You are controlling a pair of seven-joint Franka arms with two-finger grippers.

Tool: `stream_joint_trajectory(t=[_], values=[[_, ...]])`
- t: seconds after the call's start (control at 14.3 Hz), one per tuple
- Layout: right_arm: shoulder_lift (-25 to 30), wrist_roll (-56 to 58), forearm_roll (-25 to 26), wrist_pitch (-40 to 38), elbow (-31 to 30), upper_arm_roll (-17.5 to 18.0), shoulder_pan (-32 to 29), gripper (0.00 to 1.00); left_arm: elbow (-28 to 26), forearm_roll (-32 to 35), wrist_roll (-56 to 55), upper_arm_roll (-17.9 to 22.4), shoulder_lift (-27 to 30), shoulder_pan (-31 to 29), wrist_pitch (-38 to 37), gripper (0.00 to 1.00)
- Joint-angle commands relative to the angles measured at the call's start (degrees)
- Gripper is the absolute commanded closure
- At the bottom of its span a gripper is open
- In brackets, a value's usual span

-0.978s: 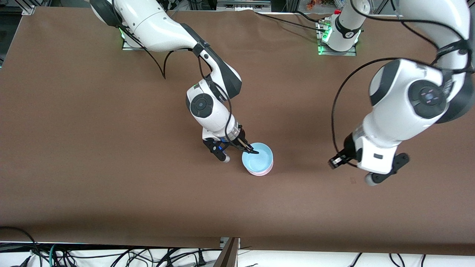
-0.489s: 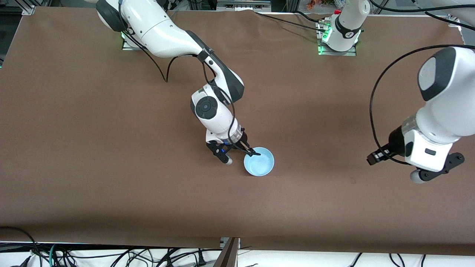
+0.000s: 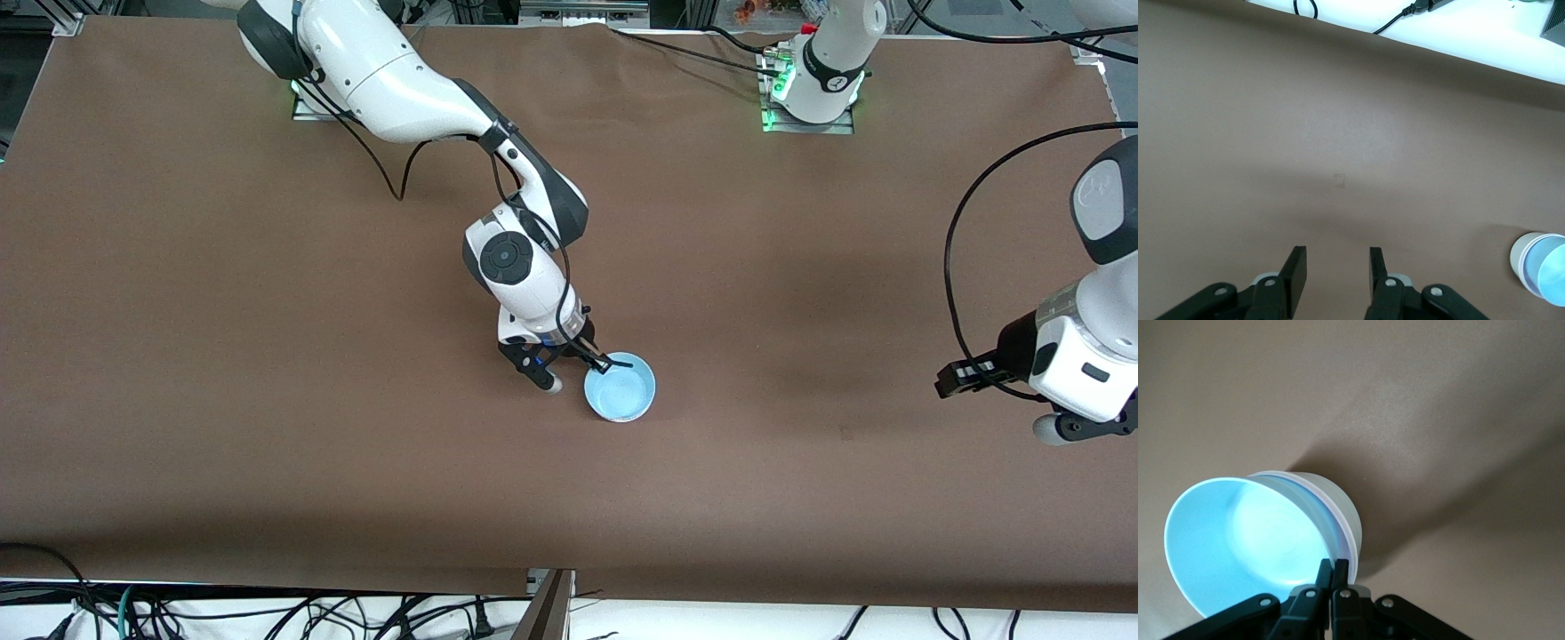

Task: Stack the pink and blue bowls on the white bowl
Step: 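Lower the blue bowl into the pink bowl and open the right gripper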

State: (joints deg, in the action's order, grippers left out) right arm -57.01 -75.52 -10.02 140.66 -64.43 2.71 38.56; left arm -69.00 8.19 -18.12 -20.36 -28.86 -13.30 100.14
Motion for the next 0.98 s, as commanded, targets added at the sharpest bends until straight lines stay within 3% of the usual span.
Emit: stream_joint_trajectory(t=[0.0, 0.21, 0.35, 0.42, 0.56, 0.7, 0.91], values=[[-1.35, -0.86, 0.97, -0.3, 2.2, -0.51, 0.46, 1.0, -1.83, -1.33, 3.35, -0.3, 1.26, -0.59, 0.05, 0.54], [-1.09, -0.95, 0.97, -0.47, 2.29, -0.51, 0.46, 0.47, -4.64, -1.07, 3.35, -0.38, 3.01, -0.5, 0.58, 0.51], [-0.65, -1.03, 0.88, -1.26, 2.29, -0.68, 0.2, 0.2, -5.17, -0.89, 3.35, -0.39, 3.1, -0.33, 1.19, 0.46], [-0.3, -1.03, 0.97, -2.83, 2.38, -1.03, 0.11, 0.0, -5.18, -0.8, 3.35, -0.39, 3.19, -0.33, 1.2, 0.46], [3.2, -0.42, 1.58, -7.22, 2.38, -3.48, 0.11, 0.0, -5.26, -0.89, 3.35, -0.39, 3.19, -0.41, 1.2, 0.46], [8.46, 3.51, 5.79, -12.31, 1.33, -6.03, 0.03, 0.0, -5.26, -0.8, 3.61, -0.39, 3.11, -0.5, 1.2, 0.44], [16.03, 15.8, 5.36, -27.67, 0.19, -8.07, -5.4, 0.0, -5.18, -0.89, 5.37, -0.39, 3.19, -0.68, 1.28, 0.43]])
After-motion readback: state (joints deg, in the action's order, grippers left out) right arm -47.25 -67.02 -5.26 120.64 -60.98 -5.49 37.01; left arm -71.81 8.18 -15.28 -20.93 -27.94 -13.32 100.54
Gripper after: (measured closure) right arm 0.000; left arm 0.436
